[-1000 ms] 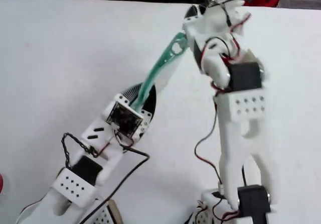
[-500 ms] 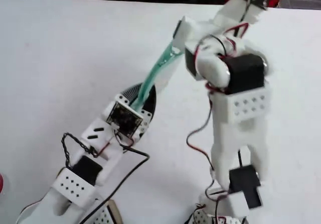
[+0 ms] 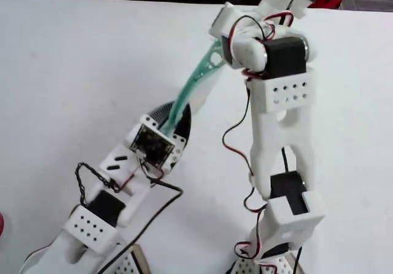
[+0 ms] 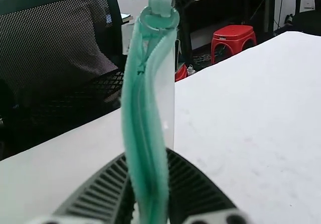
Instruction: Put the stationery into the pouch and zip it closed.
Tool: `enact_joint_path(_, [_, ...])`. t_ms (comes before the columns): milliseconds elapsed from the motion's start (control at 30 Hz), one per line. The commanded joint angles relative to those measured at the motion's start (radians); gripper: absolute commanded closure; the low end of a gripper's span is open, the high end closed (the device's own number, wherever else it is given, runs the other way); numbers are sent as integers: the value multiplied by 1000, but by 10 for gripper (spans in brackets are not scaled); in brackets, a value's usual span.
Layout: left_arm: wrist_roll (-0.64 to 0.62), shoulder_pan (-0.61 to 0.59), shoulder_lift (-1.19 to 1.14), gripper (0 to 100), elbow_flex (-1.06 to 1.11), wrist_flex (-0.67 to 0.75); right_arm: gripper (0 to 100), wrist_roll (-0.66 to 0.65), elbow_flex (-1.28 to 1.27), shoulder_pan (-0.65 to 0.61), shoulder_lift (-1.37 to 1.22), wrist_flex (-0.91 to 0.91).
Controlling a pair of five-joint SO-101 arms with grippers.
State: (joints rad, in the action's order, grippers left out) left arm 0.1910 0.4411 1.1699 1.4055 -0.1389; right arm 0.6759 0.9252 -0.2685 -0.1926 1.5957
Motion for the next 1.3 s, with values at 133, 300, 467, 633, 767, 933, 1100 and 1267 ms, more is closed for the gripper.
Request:
enact_joint_path(133, [-9, -5, -4, 977, -15, -12, 950, -92, 38, -1, -5, -13])
enact_joint_path(300, [-9, -5, -4, 977, -15, -12, 900, -94, 38, -7, -12, -5])
enact_joint_path(467, [-9, -5, -4, 977, -15, -12, 770, -95, 40, -30, -21, 36])
enact_joint_path(633, [-9, -5, -4, 977, -15, -12, 824, -160, 52, -42, -7, 25])
enact_joint_path(767, [-9, -5, -4, 977, -15, -12, 827, -184, 109, -62, -1, 24])
enact_joint_path(933, [-9, -5, -4, 977, -15, -12, 829, -190, 81, -71, -4, 22])
enact_joint_path(1100, [-9, -5, -4, 977, -15, -12, 852, -288, 15, -65, -4, 18])
enact_joint_path(1267, [-11, -5, -4, 977, -15, -12, 984, -359, 5, -28, -4, 16])
